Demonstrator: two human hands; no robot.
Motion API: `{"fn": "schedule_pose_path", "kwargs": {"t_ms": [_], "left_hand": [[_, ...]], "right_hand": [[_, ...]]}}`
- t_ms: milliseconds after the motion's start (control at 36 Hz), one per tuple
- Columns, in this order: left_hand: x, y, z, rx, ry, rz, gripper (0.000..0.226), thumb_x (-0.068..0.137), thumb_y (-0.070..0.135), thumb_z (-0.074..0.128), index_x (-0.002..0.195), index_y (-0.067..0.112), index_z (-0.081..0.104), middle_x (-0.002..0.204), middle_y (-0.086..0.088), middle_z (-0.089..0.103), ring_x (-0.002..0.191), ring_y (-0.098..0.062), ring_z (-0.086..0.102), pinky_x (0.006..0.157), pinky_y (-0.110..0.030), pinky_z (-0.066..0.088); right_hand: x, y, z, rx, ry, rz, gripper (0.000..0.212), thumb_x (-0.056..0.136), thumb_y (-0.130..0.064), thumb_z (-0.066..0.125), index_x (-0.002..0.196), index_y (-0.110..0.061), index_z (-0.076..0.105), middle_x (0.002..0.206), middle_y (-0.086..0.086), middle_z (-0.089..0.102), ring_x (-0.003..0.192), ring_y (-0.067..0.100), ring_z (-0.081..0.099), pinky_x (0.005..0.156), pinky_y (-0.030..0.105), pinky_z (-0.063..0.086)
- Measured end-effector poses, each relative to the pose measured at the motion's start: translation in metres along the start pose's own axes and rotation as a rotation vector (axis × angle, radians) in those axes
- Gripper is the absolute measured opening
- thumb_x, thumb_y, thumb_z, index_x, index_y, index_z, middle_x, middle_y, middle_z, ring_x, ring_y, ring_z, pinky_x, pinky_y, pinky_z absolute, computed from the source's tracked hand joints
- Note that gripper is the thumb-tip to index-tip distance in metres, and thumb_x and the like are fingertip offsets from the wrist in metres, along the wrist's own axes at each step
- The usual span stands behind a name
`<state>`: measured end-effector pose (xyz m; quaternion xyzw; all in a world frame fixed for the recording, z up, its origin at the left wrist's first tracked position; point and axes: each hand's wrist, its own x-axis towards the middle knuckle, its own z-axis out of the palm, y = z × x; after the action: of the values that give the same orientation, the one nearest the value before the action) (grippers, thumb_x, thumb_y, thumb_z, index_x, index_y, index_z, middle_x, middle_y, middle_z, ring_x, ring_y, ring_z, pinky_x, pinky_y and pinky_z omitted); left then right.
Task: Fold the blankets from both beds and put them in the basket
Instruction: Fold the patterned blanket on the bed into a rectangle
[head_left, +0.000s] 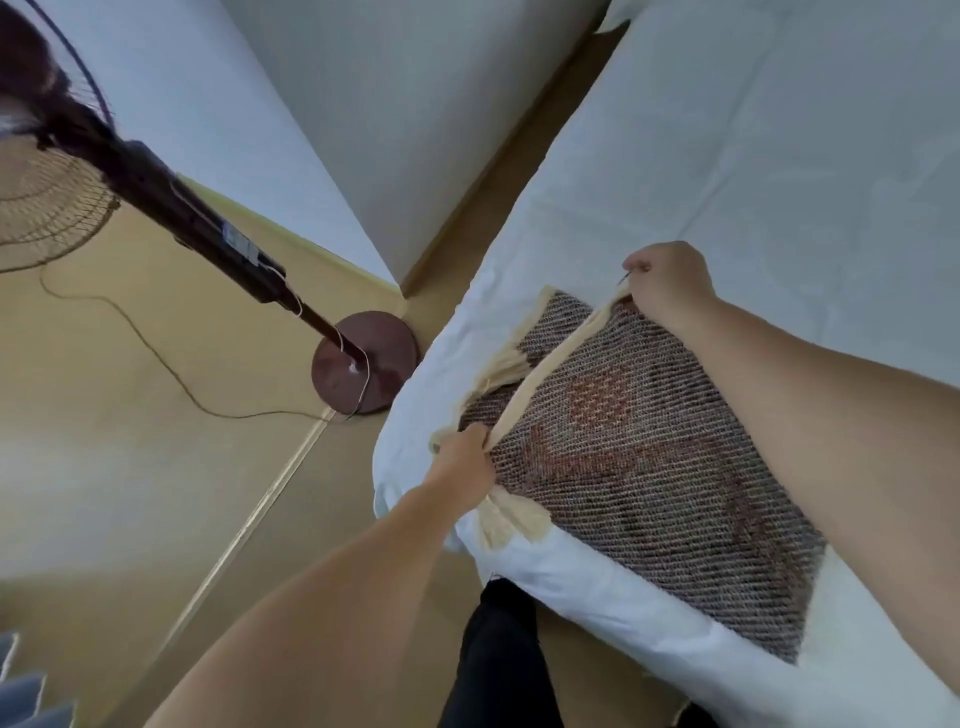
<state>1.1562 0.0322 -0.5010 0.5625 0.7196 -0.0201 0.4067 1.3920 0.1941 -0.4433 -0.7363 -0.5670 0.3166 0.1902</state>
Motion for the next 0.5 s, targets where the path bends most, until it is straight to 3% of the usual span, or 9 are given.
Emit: {"fn": "schedule_pose_path", "kwargs": {"t_ms": [139,278,361,500], "left_hand": [[0.055,-0.025,-0.001,-0.017,-0.06,-0.028,0.021,0.083,0.003,0.038,0.097,0.012,0.052,0.085,-0.008,0.06,0.081,-0.029,0.058,0.071,-0.043,0.052],[0.095,-0.043,0.008,-0.043,-0.07,-0.047,0.032,0.085,0.002,0.035,0.108,0.016,0.051,0.092,-0.003,0.058,0.087,-0.026,0.056,0.076,-0.036,0.047],[0.111,-0.052,0.011,-0.04,-0.072,-0.042,0.039,0.085,0.003,0.033,0.117,0.018,0.05,0.094,-0.002,0.058,0.088,-0.025,0.056,0.077,-0.035,0.046],[0.129,-0.063,0.014,-0.027,-0.053,-0.033,0.034,0.086,0.003,0.033,0.111,0.02,0.051,0.086,0.002,0.058,0.082,-0.022,0.058,0.075,-0.037,0.049]], "right_hand": [[0.04,-0.002,0.055,-0.045,-0.007,0.075,0.036,0.093,-0.001,0.043,0.119,-0.006,0.067,0.131,0.01,0.06,0.119,0.025,0.055,0.098,0.027,0.042],[0.075,0.007,0.1,-0.069,-0.008,0.143,0.035,0.094,-0.001,0.044,0.118,-0.008,0.068,0.13,0.008,0.06,0.115,0.025,0.058,0.091,0.025,0.047],[0.092,0.012,0.119,-0.079,-0.023,0.176,0.035,0.094,0.0,0.045,0.119,-0.008,0.067,0.132,0.008,0.059,0.119,0.024,0.056,0.096,0.025,0.045],[0.113,0.018,0.146,-0.084,-0.027,0.213,0.037,0.093,0.002,0.045,0.121,-0.008,0.066,0.133,0.007,0.059,0.122,0.022,0.054,0.097,0.023,0.041]]}}
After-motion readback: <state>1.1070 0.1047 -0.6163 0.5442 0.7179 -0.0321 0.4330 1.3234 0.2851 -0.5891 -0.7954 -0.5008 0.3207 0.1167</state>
